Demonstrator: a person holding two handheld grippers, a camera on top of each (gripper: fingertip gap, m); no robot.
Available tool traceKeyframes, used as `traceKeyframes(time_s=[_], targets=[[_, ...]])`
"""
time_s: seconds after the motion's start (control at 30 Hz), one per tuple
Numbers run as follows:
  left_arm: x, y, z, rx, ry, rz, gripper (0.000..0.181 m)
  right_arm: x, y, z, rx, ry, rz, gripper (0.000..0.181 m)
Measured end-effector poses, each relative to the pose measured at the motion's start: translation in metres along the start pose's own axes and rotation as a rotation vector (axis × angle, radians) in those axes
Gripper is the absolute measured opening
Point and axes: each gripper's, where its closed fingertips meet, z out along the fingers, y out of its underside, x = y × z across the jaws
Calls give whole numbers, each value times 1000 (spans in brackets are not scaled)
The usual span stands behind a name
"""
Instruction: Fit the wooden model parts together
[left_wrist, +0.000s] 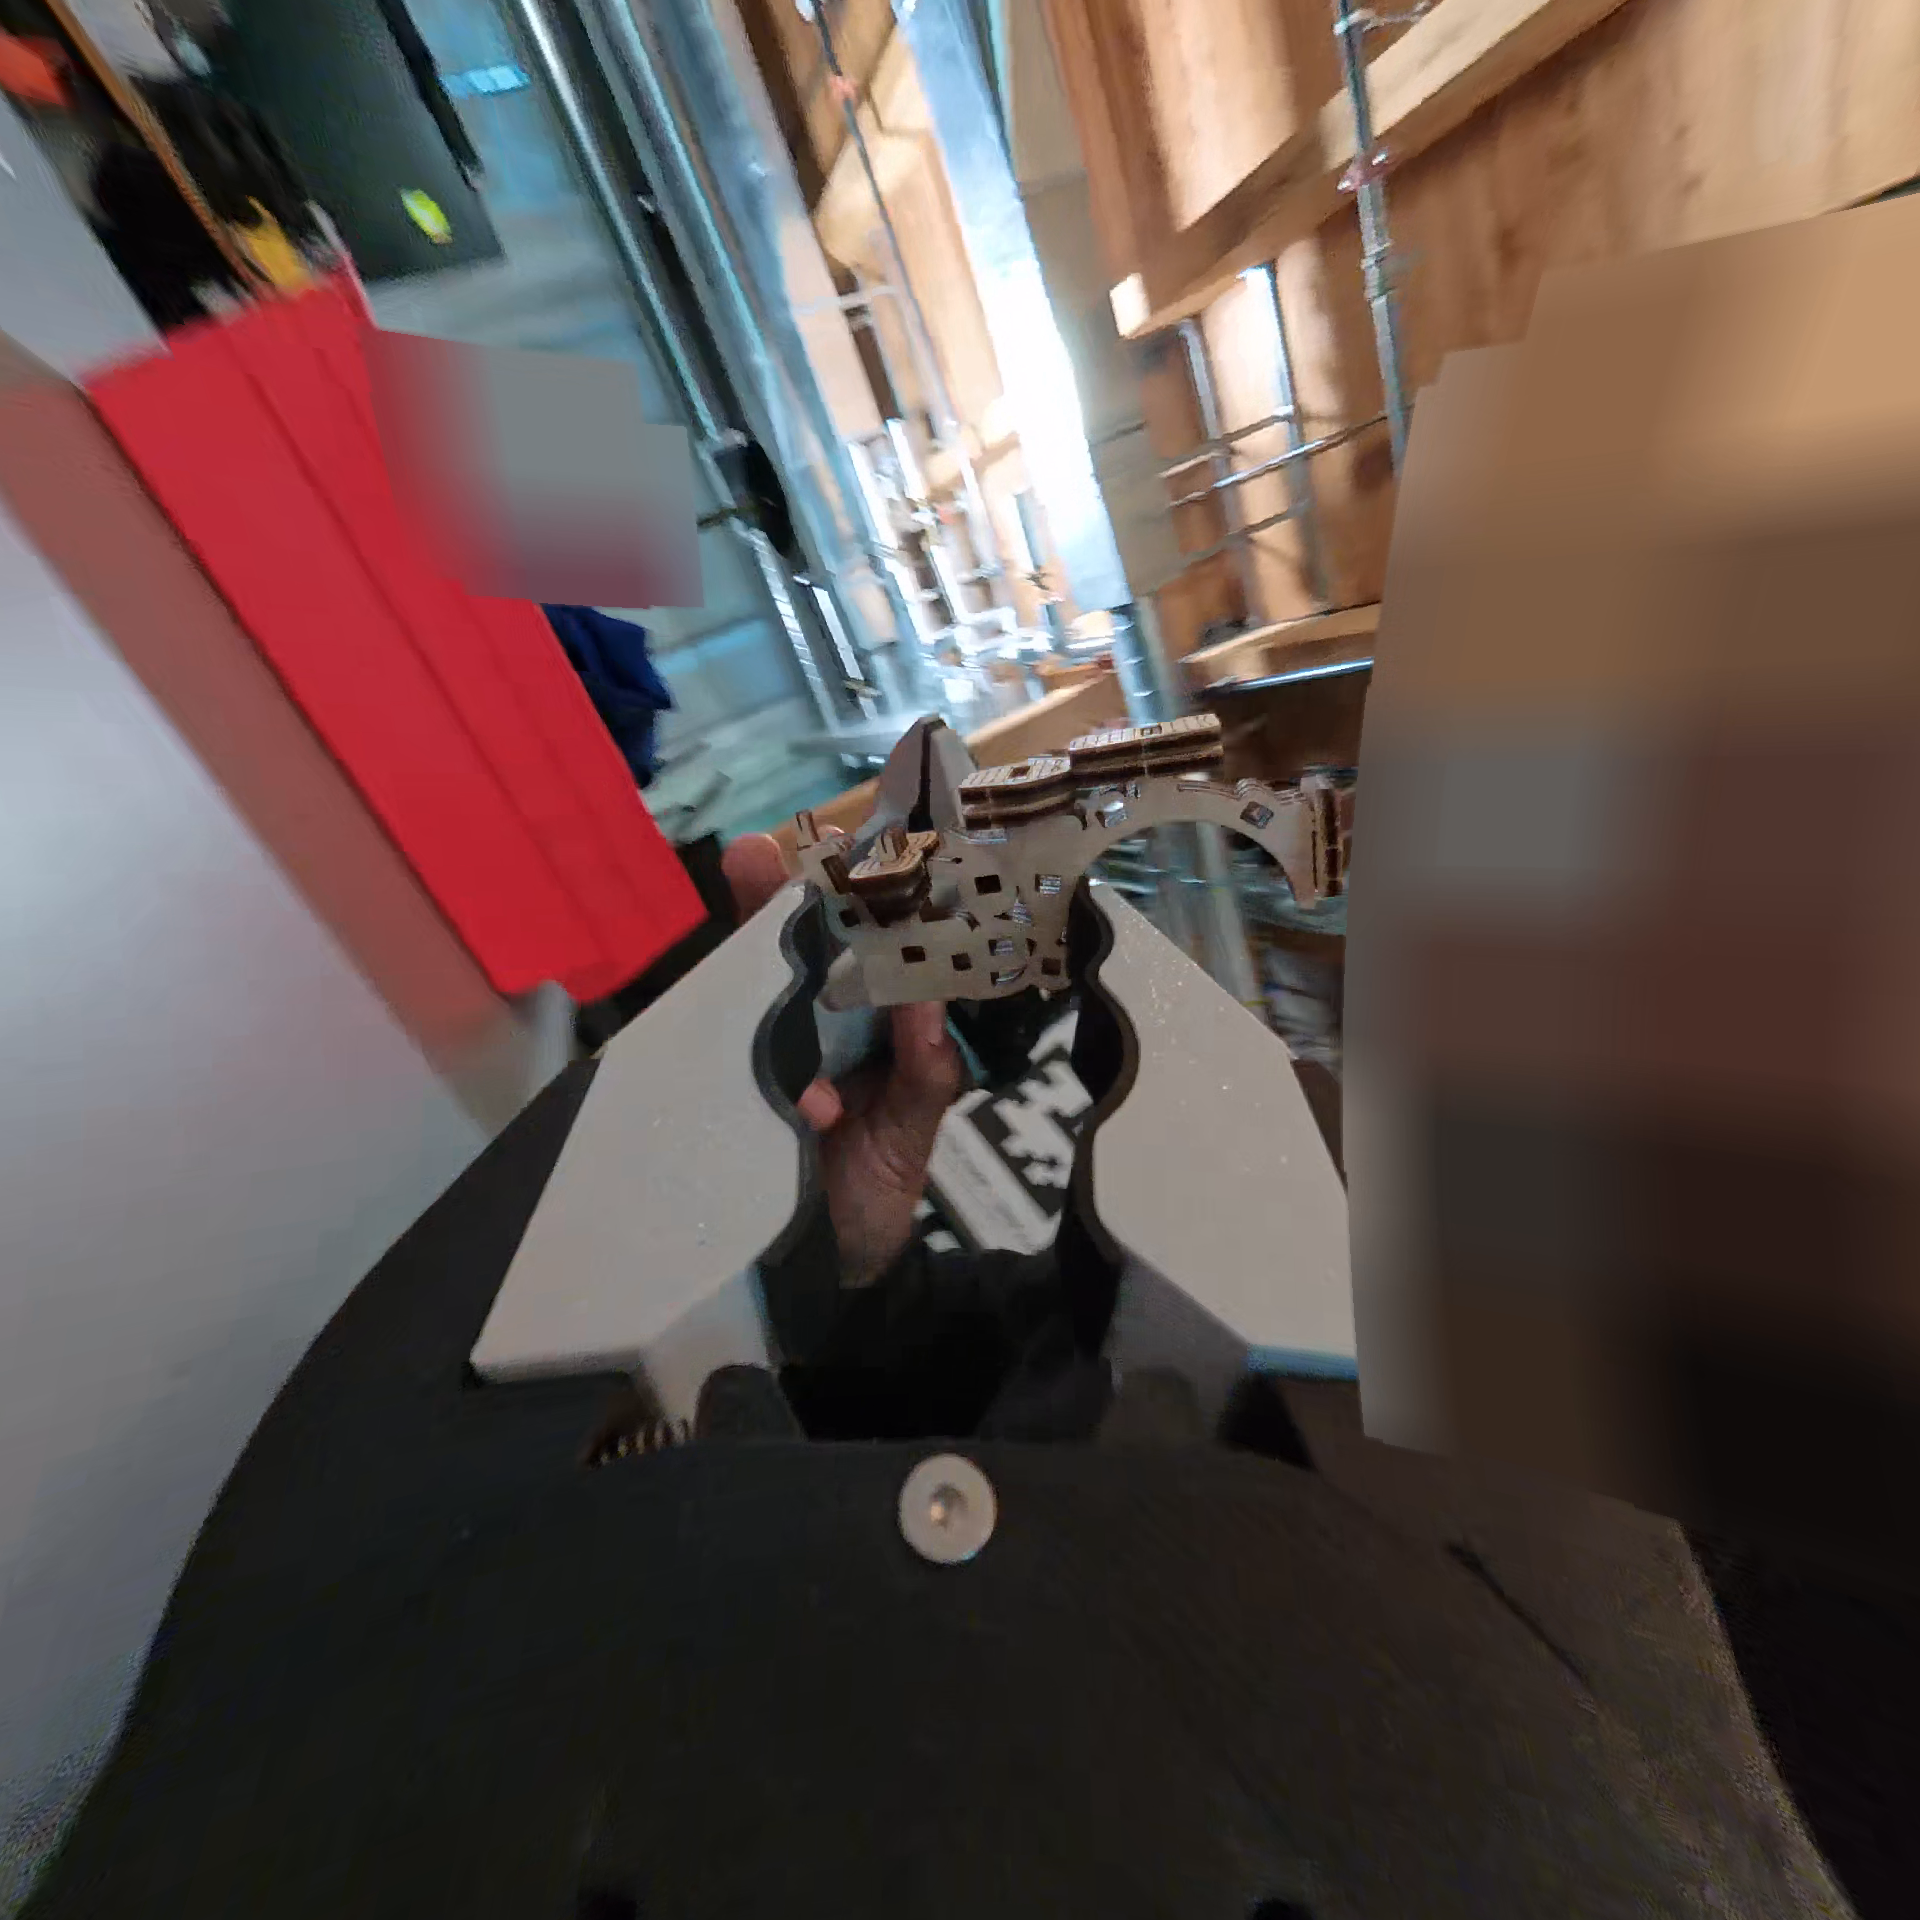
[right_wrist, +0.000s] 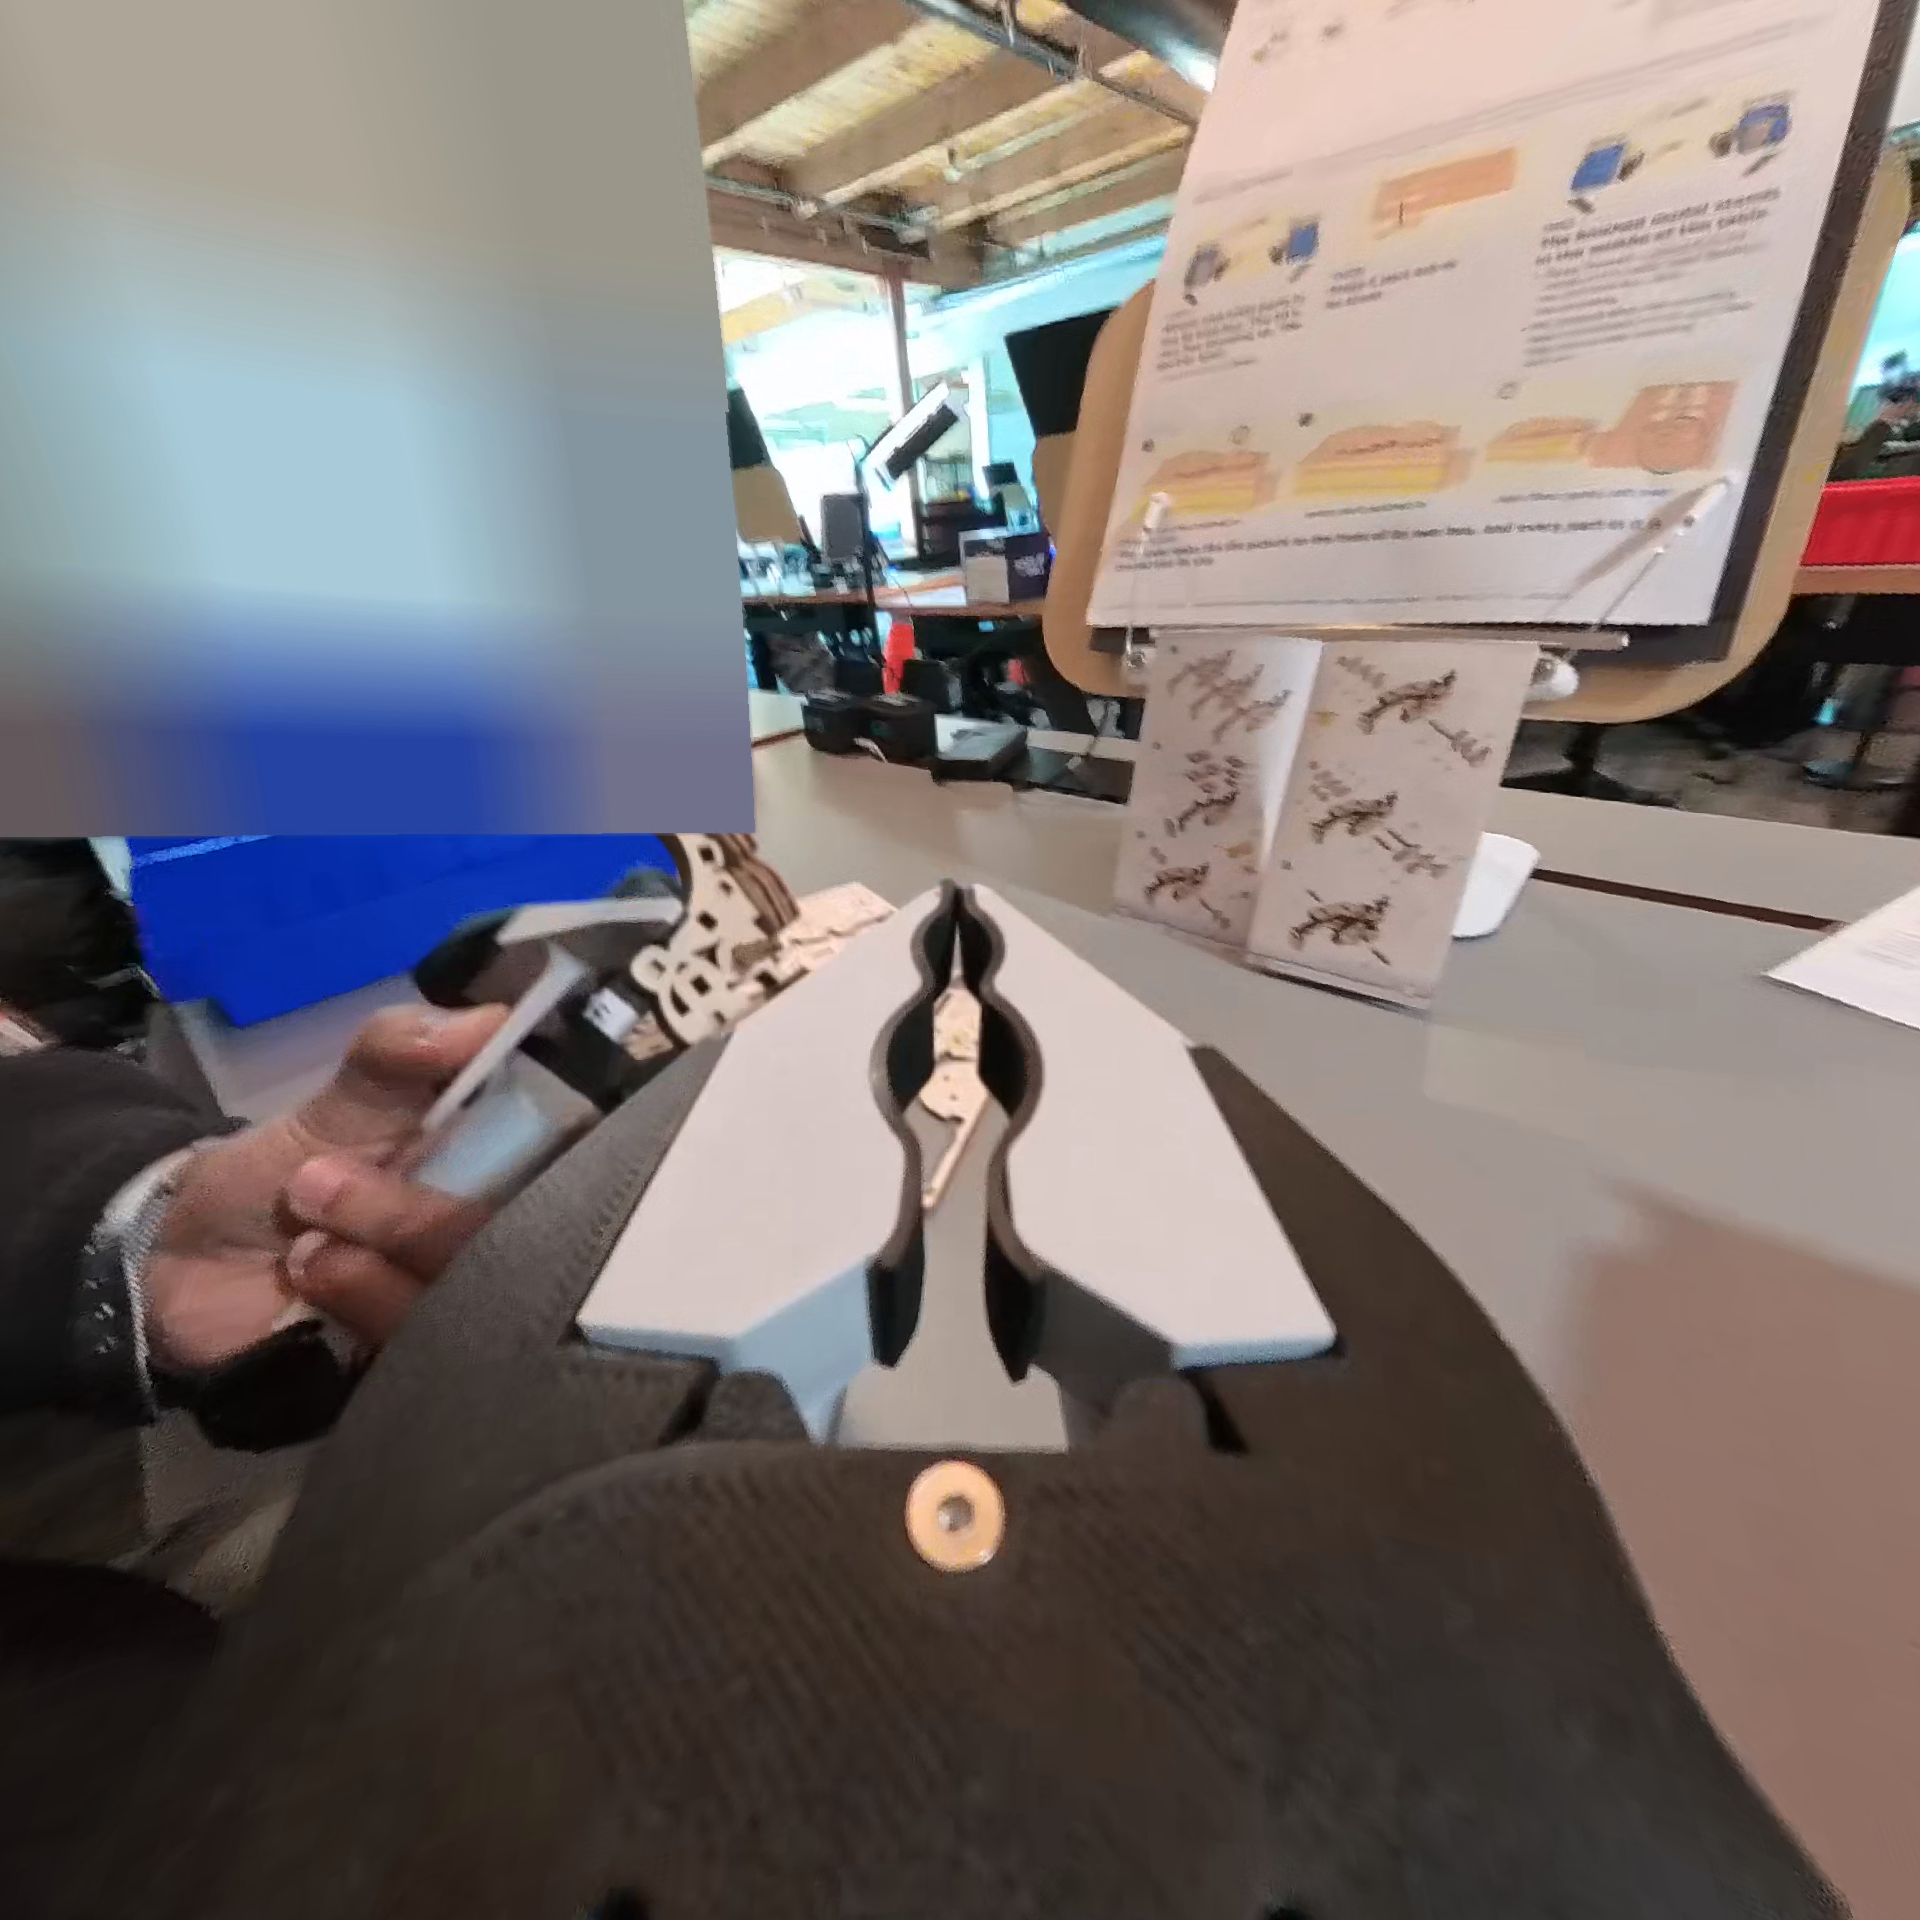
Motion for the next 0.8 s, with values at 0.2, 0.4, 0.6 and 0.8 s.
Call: traceKeyframes(time_s=[0.2,0.4,0.6,0.8], targets=[[-17,-3,-4,-85,-242,355,44,20,48,10,-249,124,-151,0],[-37,-1,-11,-227,-451,672,44,6,49,12,-241,42,76,0],[-53,-10,-22,-344,-650,976,45,32,73,6,-378,103,139,0],[-57,-7,-23,-362,-669,962,45,28,87,5,-426,52,224,0]])
